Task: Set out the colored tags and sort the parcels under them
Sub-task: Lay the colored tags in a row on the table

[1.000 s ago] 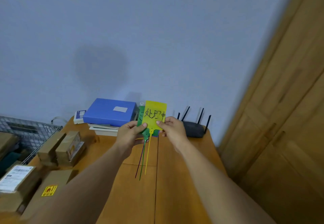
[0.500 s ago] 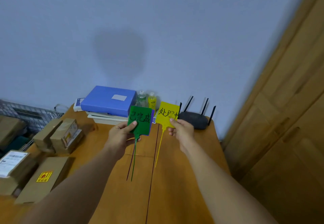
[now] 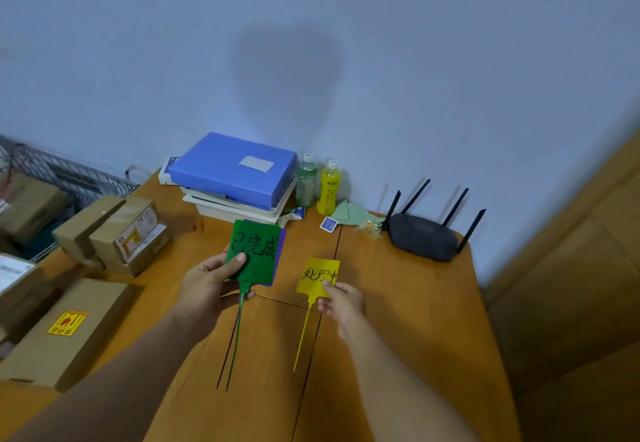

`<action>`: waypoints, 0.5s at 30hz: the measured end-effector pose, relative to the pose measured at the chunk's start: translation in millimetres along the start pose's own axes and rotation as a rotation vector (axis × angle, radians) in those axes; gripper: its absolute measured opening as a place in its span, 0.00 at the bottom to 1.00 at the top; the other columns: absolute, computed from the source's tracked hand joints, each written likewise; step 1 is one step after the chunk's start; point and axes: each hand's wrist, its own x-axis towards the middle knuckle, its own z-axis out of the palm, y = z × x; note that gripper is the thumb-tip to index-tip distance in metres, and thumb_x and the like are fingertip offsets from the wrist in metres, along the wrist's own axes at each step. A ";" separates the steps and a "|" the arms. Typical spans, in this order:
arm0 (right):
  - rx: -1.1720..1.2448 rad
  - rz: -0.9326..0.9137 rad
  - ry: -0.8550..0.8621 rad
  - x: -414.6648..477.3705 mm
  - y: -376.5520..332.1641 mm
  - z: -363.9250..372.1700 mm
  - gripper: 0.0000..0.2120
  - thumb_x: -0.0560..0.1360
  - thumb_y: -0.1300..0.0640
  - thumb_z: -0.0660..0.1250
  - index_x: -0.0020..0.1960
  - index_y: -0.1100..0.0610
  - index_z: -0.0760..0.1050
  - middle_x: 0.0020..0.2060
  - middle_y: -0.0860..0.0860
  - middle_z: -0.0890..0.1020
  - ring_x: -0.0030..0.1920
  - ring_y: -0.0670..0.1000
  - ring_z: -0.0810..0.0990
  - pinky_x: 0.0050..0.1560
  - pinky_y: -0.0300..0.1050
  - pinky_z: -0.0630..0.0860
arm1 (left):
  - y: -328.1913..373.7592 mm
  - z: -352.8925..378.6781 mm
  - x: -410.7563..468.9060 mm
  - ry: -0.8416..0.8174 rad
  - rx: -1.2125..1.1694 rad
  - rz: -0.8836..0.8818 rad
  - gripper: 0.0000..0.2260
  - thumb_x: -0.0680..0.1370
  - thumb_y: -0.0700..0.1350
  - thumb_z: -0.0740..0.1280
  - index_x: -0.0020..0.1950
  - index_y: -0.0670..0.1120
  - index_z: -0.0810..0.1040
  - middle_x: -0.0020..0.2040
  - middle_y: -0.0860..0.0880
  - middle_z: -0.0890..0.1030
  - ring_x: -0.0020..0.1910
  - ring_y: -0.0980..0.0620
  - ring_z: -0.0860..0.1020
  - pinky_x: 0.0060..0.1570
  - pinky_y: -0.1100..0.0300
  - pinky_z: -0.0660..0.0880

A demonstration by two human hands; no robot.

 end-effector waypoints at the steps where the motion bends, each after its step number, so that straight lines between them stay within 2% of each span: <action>1: -0.003 0.014 0.001 8.5 6.3 2.5 0.25 0.76 0.60 0.74 0.70 0.64 0.70 0.53 0.60 0.82 0.37 0.53 0.83 0.34 0.44 0.81 | -6.3 -2.1 4.1 0.004 -0.004 -0.004 0.16 0.74 0.44 0.74 0.57 0.36 0.82 0.51 0.36 0.86 0.42 0.41 0.85 0.36 0.50 0.85; 8: -0.050 0.087 0.023 51.8 43.5 16.3 0.25 0.77 0.54 0.73 0.70 0.60 0.71 0.47 0.55 0.82 0.40 0.52 0.84 0.33 0.44 0.81 | -54.2 -19.1 19.1 -0.009 0.060 -0.066 0.13 0.77 0.42 0.72 0.57 0.35 0.82 0.50 0.35 0.86 0.42 0.40 0.85 0.35 0.50 0.85; 12: -0.054 0.096 0.022 62.9 52.9 17.5 0.25 0.78 0.52 0.72 0.71 0.59 0.71 0.44 0.50 0.80 0.45 0.52 0.85 0.40 0.46 0.83 | -67.7 -29.9 20.9 0.003 0.088 -0.088 0.14 0.77 0.42 0.72 0.58 0.35 0.82 0.51 0.34 0.86 0.45 0.37 0.84 0.37 0.49 0.85; 15: -0.048 0.073 -0.005 66.0 54.9 12.0 0.26 0.79 0.50 0.70 0.72 0.60 0.71 0.50 0.52 0.82 0.49 0.52 0.84 0.46 0.47 0.83 | -69.8 -33.2 20.7 0.001 0.099 -0.085 0.13 0.77 0.43 0.72 0.57 0.35 0.82 0.52 0.34 0.85 0.44 0.38 0.83 0.37 0.50 0.85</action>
